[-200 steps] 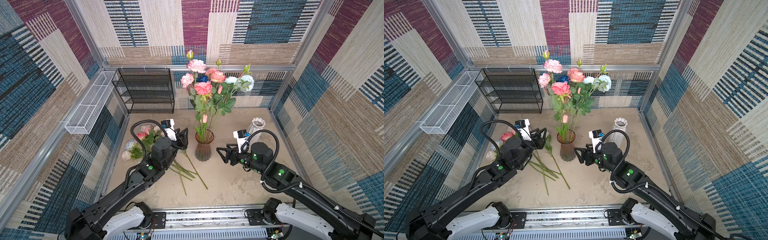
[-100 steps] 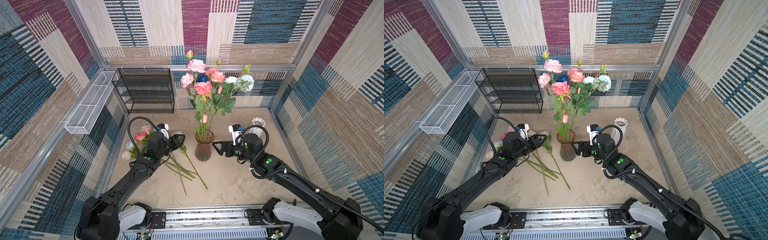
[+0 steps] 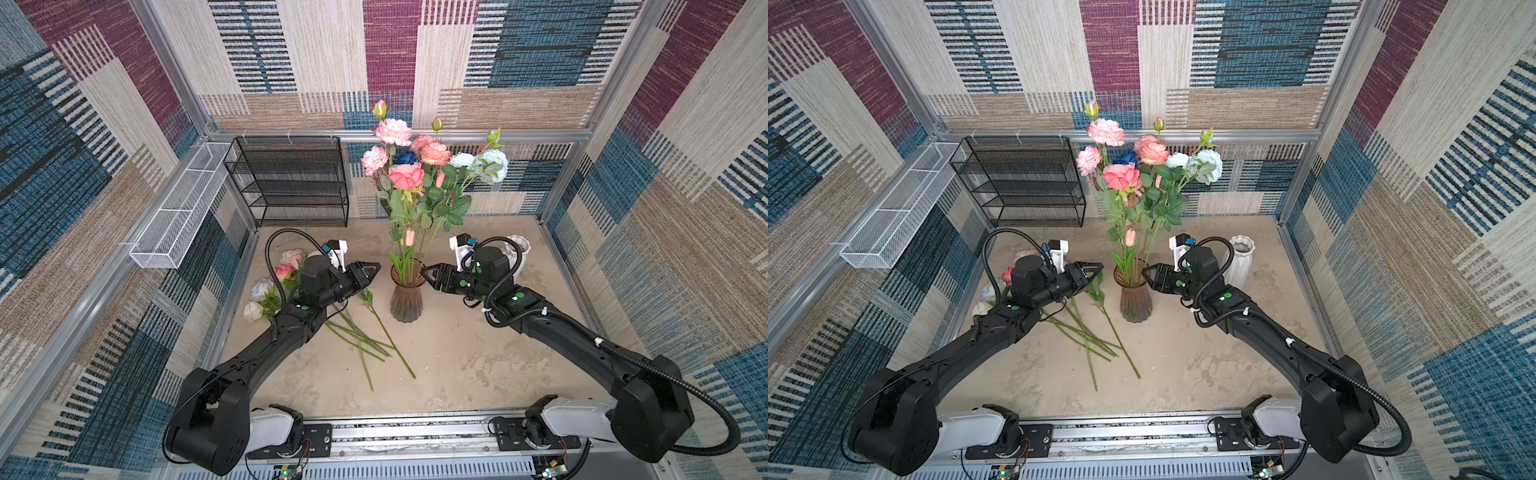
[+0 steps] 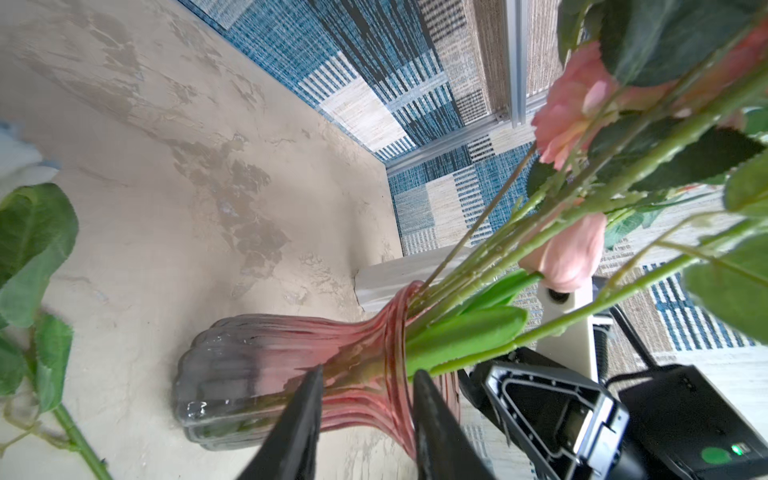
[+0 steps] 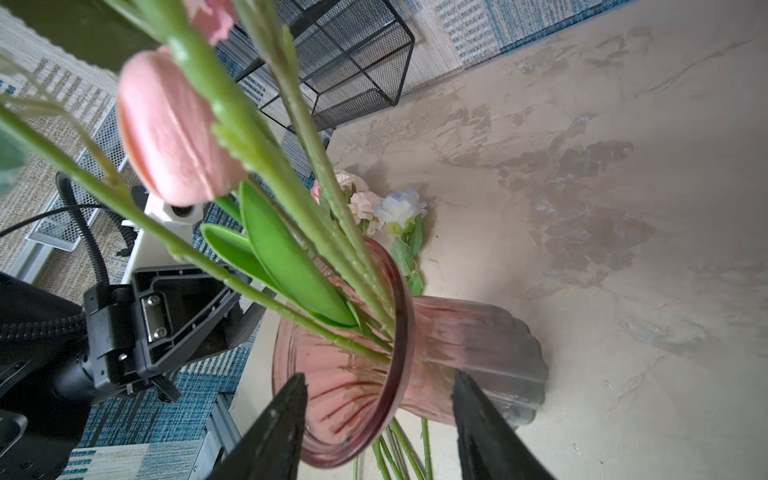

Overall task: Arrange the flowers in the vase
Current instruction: 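Close both grippers around the pink vase neck from opposite sides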

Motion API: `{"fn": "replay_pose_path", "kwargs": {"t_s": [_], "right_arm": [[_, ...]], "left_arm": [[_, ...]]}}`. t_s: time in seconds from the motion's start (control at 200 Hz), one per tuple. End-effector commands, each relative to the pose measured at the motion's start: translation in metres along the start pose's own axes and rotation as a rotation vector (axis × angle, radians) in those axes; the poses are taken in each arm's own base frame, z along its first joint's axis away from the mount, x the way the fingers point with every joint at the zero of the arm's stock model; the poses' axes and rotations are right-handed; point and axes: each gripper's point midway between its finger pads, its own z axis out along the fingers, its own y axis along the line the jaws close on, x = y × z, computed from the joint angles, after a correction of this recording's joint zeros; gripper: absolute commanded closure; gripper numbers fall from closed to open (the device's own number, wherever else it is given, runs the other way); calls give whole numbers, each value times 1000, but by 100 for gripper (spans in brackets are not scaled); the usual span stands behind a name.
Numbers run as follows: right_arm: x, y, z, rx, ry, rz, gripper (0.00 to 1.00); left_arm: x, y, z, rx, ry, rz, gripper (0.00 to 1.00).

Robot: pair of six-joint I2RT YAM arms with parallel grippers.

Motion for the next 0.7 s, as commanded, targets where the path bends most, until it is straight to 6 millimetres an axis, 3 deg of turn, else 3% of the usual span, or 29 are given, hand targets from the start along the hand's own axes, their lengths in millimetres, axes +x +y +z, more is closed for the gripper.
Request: {"fn": "replay_pose_path", "kwargs": {"t_s": [0.0,0.19,0.341,0.696], "right_arm": [[-5,5,4,-22,-6,-2,44],[-3,2,9,-13,6,-12,51],[-4,0,11,1,7,-19,55],[-2,-3,17,6,24,-30,63]], "left_arm": [[5,-12,2,57,31,4,64],[14,-19,7,76,73,19,55],[20,-22,10,80,90,29,54],[31,-25,24,104,129,37,73]]}}
